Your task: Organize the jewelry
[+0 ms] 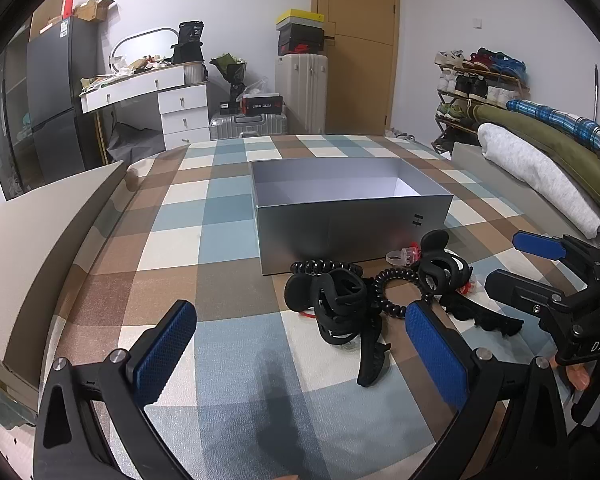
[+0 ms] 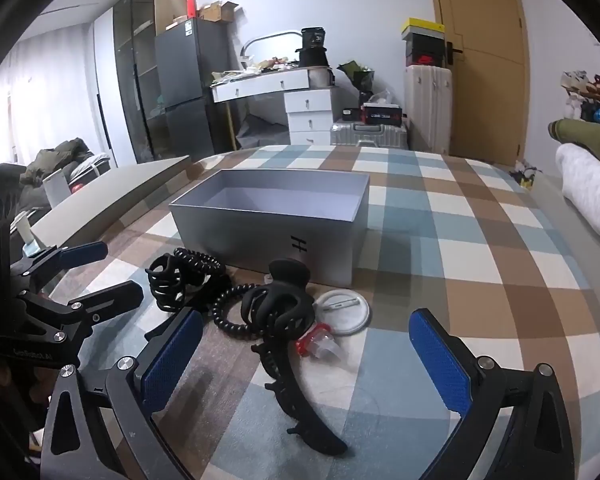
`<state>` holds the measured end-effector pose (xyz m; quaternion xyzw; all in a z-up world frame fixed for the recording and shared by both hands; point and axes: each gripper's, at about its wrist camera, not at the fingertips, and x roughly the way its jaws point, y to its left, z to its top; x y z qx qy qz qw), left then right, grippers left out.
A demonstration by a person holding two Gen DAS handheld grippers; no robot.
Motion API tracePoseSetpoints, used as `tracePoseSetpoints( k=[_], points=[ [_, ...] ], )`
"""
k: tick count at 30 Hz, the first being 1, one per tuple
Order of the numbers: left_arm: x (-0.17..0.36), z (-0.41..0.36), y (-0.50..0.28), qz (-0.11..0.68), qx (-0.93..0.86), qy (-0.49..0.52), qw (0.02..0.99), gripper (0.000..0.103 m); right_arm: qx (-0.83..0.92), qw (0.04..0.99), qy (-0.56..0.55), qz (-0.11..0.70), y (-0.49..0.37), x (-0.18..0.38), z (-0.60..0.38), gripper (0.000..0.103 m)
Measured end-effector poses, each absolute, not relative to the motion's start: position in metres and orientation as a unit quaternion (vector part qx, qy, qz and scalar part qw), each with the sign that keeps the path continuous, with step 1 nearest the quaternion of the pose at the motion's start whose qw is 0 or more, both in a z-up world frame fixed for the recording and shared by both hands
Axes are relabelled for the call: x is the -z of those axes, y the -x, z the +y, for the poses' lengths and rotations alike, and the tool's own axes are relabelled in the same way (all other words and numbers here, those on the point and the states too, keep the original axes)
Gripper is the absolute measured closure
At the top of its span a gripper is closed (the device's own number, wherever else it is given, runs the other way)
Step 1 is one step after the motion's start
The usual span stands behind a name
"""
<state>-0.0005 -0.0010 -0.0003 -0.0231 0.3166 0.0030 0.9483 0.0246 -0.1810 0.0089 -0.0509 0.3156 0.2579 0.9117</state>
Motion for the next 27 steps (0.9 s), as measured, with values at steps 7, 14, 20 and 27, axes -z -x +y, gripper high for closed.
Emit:
tracePoseSetpoints(
  k=[7,14,20,27],
  points=[
    [0.0003,-0.0009,0.0007,0.316,-0.003,0.023,0.948,0.001,-0.258,0.911,0.051,0.317,-0.0249,-0.0085,-0.1804,0.0],
    [0.0002,-0.0007,0.0006,0.317,-0.003,0.023,0.948,0.001,-0.259,0.911,0.049,0.318,-0.0247,-0.0081,-0.1802,0.0],
    [0.0003,-0.0008,0.0005,0.317,-0.002,0.023,0.948,0.001,-0.259,0.91,0.049,0.318,-0.0248,-0.0081,-0.1802,0.0],
    [0.0003,-0.0008,0.0005,0.317,-0.003,0.023,0.948,0.001,-0.26,0.91,0.049,0.319,-0.0251,-0.0067,-0.1801,0.0]
  ],
)
